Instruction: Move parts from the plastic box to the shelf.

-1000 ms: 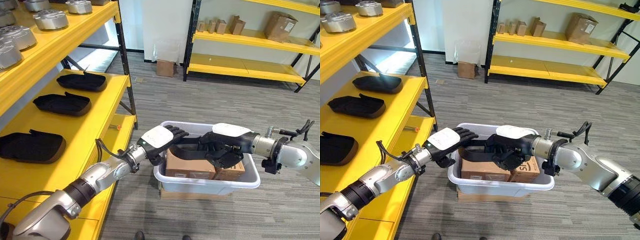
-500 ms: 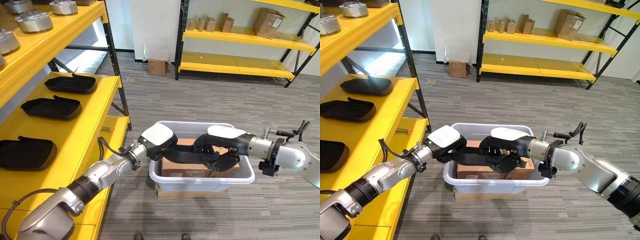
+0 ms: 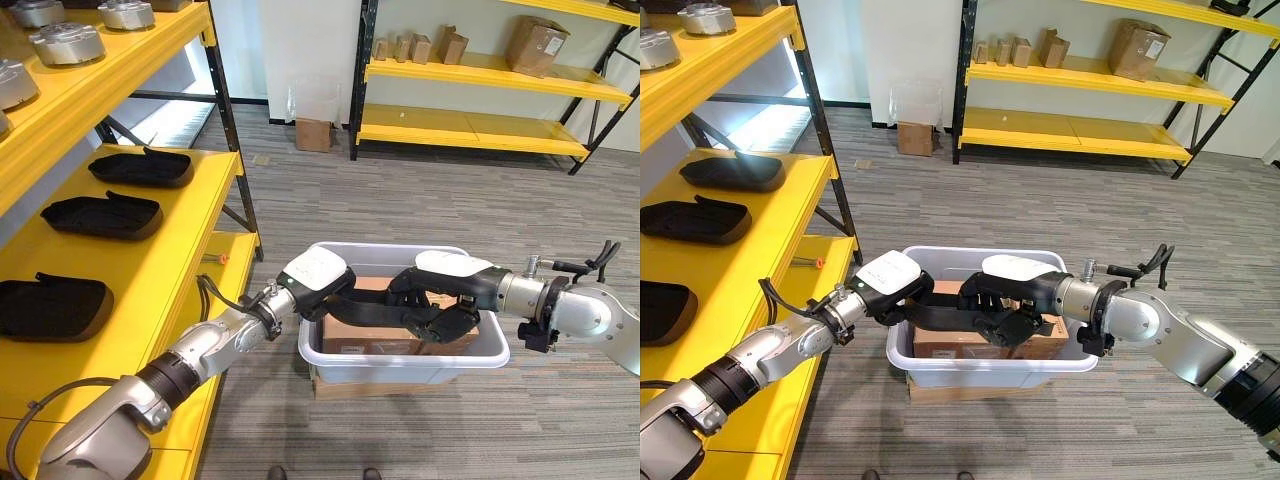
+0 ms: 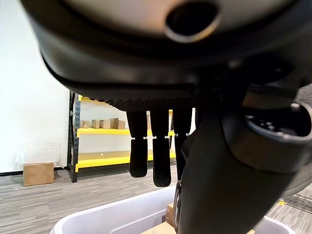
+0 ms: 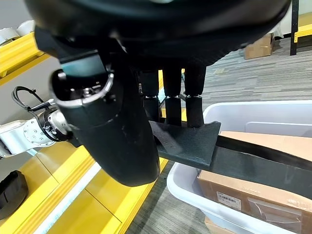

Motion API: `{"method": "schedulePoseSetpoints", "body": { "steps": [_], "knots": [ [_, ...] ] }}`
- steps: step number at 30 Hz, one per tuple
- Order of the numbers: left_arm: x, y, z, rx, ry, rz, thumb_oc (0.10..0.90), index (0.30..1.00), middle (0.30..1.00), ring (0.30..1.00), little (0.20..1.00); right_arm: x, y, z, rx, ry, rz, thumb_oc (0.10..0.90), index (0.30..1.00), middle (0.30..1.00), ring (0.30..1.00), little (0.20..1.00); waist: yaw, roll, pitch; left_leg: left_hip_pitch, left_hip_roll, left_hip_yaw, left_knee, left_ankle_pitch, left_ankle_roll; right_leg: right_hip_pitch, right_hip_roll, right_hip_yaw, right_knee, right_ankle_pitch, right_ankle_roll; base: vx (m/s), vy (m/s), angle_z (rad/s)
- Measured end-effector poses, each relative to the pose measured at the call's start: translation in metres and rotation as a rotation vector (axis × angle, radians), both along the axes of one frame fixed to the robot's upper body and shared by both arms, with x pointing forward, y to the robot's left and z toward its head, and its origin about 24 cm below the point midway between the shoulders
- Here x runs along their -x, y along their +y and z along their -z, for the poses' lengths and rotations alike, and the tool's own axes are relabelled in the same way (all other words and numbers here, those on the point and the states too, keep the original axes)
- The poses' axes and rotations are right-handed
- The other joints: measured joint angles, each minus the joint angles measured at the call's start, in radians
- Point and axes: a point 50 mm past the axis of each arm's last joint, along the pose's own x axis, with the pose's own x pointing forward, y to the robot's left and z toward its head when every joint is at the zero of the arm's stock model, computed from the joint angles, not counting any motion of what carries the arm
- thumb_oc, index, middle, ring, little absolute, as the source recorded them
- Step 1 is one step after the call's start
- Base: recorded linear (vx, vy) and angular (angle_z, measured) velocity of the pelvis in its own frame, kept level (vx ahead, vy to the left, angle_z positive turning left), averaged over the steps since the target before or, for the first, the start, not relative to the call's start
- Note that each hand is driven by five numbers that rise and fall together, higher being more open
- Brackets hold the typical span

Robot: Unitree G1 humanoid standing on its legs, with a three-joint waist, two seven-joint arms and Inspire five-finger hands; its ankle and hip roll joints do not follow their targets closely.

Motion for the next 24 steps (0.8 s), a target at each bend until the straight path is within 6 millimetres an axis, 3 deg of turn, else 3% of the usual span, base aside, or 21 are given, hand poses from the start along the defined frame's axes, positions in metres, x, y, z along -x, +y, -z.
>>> {"method": "schedulePoseSetpoints", "body": {
  "steps": [5,6,9,12,15,24],
  "knots": [
    [0.004,0.007,-0.003,0.049,0.007,-0.024,0.4,0.3,0.3,0.3,0.3,0.0,-0.001,-0.002,-0.002,-0.008,0.002,0.4,0.3,0.3,0.3,0.3,0.0,0.0,0.0,0.004,0.001,0.008,0.0,-0.002,0.001,0.0,0.0,0.007,0.0,0.001,0.0,-0.01,0.002,-0.04],
    [0.004,0.01,-0.006,0.069,-0.004,-0.035,0.4,0.3,0.3,0.3,0.3,-0.001,0.0,-0.006,-0.012,-0.029,-0.005,0.9,1.0,1.0,1.0,1.0,0.0,0.0,0.0,0.005,0.002,0.01,0.0,-0.002,0.0,0.0,0.0,0.009,0.0,0.001,0.0,-0.01,0.004,-0.03],
    [0.004,0.017,-0.009,0.095,-0.004,-0.064,0.4,0.3,0.3,0.3,0.3,-0.004,0.002,-0.017,-0.072,-0.087,0.002,0.9,1.0,1.0,1.0,1.0,0.002,0.0,0.0,0.005,0.002,0.011,0.0,-0.003,0.0,0.0,0.0,0.01,0.0,0.001,0.0,0.0,0.0,0.0],
    [0.016,0.006,0.004,0.109,0.056,-0.002,0.4,0.3,0.3,0.3,0.3,-0.01,0.007,-0.056,-0.294,-0.275,0.022,0.9,1.0,1.0,1.0,1.0,0.003,0.0,0.0,0.005,0.001,0.012,0.0,-0.003,0.0,0.0,0.0,0.011,0.0,0.002,0.0,0.0,0.0,0.0],
    [0.024,0.002,0.016,0.085,0.108,0.026,0.4,0.3,0.3,0.3,0.3,-0.01,0.008,-0.079,-0.352,-0.375,0.012,0.9,1.0,1.0,1.0,1.0,0.004,0.0,0.0,0.006,0.002,0.012,0.0,-0.003,0.0,0.0,0.001,0.014,0.0,0.002,0.0,0.0,0.0,0.0],
    [0.031,0.005,0.024,0.081,0.143,0.025,0.4,0.3,0.3,0.3,0.3,-0.001,0.017,-0.097,-0.501,-0.447,-0.046,0.9,1.0,1.0,1.0,1.0,0.002,0.0,0.0,0.008,0.002,0.015,0.0,-0.003,0.0,0.0,0.0,0.016,0.0,0.003,0.0,0.0,0.0,0.0]
  ]
}}
